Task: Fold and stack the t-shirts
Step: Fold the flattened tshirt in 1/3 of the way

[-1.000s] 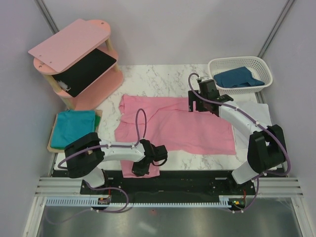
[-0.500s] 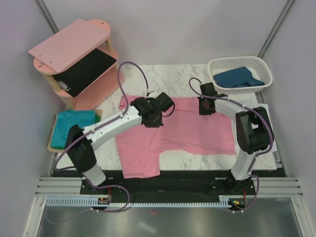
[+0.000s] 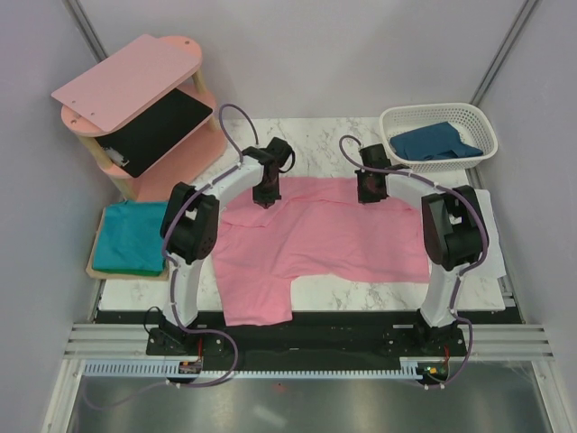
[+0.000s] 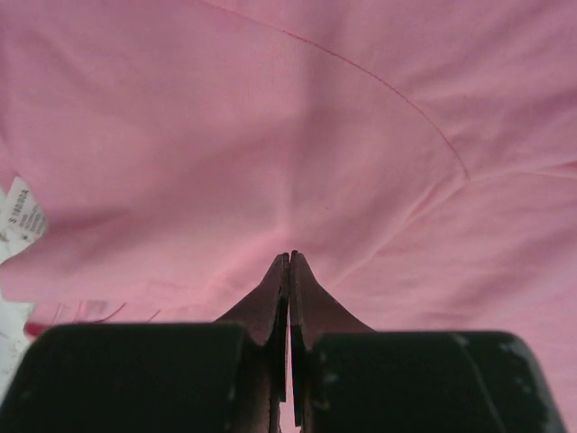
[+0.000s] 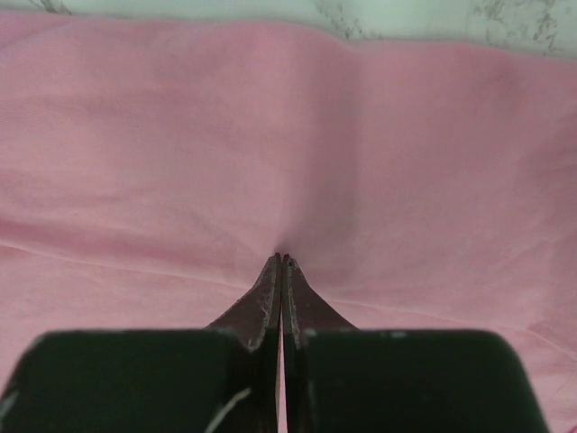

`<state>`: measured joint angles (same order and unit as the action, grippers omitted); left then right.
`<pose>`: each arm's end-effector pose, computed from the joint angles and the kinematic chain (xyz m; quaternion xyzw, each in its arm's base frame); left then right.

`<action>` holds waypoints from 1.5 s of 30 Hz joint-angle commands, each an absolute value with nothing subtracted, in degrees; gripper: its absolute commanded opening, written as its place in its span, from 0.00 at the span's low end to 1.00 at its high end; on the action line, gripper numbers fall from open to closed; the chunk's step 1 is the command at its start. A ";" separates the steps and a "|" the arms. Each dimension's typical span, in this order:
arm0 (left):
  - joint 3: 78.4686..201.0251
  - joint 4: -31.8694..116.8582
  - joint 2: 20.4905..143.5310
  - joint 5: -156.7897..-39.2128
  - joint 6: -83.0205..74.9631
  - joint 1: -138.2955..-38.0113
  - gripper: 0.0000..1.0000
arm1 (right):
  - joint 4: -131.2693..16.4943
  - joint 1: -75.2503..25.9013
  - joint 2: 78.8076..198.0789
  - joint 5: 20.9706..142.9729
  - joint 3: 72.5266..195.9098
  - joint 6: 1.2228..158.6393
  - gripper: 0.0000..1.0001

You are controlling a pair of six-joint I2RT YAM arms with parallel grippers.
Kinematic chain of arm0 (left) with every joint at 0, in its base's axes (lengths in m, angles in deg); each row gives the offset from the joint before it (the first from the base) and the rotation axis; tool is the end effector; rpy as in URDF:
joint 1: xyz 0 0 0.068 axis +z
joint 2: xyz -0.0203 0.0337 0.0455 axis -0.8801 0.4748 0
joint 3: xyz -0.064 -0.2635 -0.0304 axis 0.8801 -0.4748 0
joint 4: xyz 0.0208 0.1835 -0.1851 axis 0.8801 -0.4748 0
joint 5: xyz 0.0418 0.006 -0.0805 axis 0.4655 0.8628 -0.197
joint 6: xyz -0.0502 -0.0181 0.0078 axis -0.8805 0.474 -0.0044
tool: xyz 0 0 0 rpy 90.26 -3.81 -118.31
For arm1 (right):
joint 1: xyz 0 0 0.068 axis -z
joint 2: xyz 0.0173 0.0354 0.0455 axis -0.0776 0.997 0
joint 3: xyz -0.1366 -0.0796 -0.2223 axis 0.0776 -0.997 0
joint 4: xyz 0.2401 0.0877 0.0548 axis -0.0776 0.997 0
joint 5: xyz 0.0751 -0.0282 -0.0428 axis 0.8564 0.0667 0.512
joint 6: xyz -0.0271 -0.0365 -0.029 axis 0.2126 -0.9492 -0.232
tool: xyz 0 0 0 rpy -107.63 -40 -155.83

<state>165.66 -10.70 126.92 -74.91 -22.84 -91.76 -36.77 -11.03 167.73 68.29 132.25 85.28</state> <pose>0.3799 -0.2098 0.2005 -0.0211 0.9811 0.0378 0.1885 0.3887 0.1038 0.1700 -0.0133 0.9597 0.0167 0.2801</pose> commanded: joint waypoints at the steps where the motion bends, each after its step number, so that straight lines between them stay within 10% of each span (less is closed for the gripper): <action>1: 168.30 -9.97 131.39 -77.34 -18.91 -90.40 0.02 | -37.15 -10.93 170.47 69.14 135.04 84.46 0.00; 26: 188.96 -19.81 148.20 -79.02 -11.79 -81.43 0.02 | -33.02 -13.30 183.67 65.72 148.94 83.40 0.00; 36: 173.06 -15.07 122.74 -77.35 -14.15 -84.33 0.04 | -38.73 -13.30 154.51 67.04 134.71 86.30 0.16; 43: 150.16 -10.24 100.50 -76.73 -18.72 -89.51 0.84 | -38.12 -12.86 135.34 65.80 121.71 89.28 0.98; 45: 144.77 -9.18 94.36 -76.64 -21.62 -91.62 0.95 | -37.33 -11.72 130.77 66.85 117.22 91.47 0.98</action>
